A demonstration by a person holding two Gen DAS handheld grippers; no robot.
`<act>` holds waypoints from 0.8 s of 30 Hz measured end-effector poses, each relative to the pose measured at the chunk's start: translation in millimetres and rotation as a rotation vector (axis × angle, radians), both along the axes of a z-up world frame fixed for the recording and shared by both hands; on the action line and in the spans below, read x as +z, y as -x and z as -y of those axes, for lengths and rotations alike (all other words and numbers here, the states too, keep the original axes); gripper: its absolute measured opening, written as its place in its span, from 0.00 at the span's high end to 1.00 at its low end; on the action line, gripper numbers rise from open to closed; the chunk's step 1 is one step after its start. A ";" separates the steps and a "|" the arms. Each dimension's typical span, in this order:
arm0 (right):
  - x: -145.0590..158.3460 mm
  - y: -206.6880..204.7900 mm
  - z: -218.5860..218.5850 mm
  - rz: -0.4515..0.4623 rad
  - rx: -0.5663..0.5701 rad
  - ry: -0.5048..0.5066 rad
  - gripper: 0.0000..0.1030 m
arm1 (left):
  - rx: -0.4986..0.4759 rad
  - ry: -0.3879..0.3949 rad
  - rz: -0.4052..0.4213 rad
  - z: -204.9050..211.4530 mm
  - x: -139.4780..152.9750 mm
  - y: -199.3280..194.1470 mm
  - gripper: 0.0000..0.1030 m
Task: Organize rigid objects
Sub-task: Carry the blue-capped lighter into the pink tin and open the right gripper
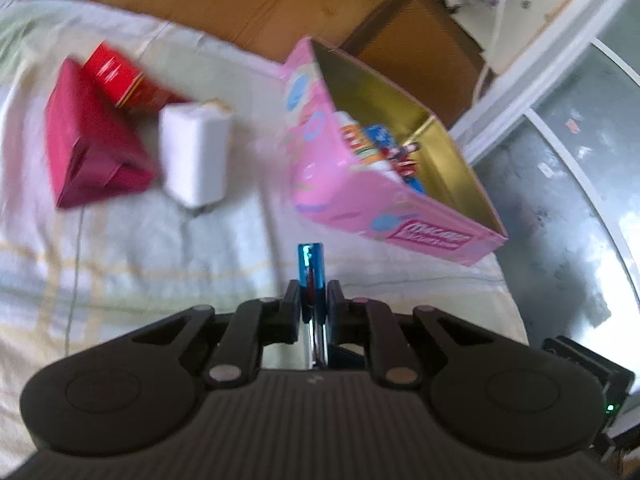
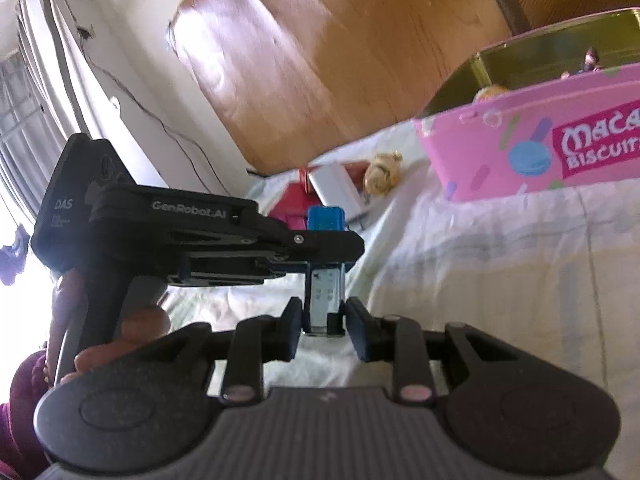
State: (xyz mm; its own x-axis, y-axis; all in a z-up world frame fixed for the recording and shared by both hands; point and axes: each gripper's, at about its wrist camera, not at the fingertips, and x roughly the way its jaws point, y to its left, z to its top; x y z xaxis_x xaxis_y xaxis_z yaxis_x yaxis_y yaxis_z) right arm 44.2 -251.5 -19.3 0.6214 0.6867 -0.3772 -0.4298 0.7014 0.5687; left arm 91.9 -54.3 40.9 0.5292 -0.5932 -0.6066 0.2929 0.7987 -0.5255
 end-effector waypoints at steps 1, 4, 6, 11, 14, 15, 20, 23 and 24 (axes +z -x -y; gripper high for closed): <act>1.2 0.1 1.9 0.007 -0.008 -0.008 0.76 | -0.010 -0.006 0.009 3.2 4.5 -0.9 0.86; 11.9 -0.8 10.3 0.046 -0.038 -0.008 0.76 | -0.038 -0.023 0.043 17.2 19.3 -7.2 0.86; 22.6 -3.1 17.8 0.078 -0.061 -0.005 0.76 | -0.061 -0.018 0.069 27.3 31.7 -12.9 0.86; 50.4 -8.9 48.8 0.165 -0.142 0.033 0.76 | -0.133 -0.014 0.153 65.2 59.5 -30.3 0.86; 59.9 -14.5 69.7 0.189 -0.188 0.064 0.76 | -0.166 -0.014 0.176 90.7 63.6 -44.7 0.86; 61.5 -17.9 77.5 0.192 -0.202 0.073 0.76 | -0.177 -0.015 0.176 101.1 63.6 -50.9 0.86; 60.6 -32.3 112.5 0.191 -0.270 0.108 0.76 | -0.221 -0.027 0.181 140.7 59.7 -72.6 0.86; 56.3 -40.8 130.2 0.183 -0.298 0.113 0.76 | -0.239 -0.051 0.183 163.2 58.0 -80.3 0.86; 54.8 -44.2 135.7 0.180 -0.310 0.118 0.76 | -0.245 -0.060 0.180 171.5 56.7 -83.8 0.86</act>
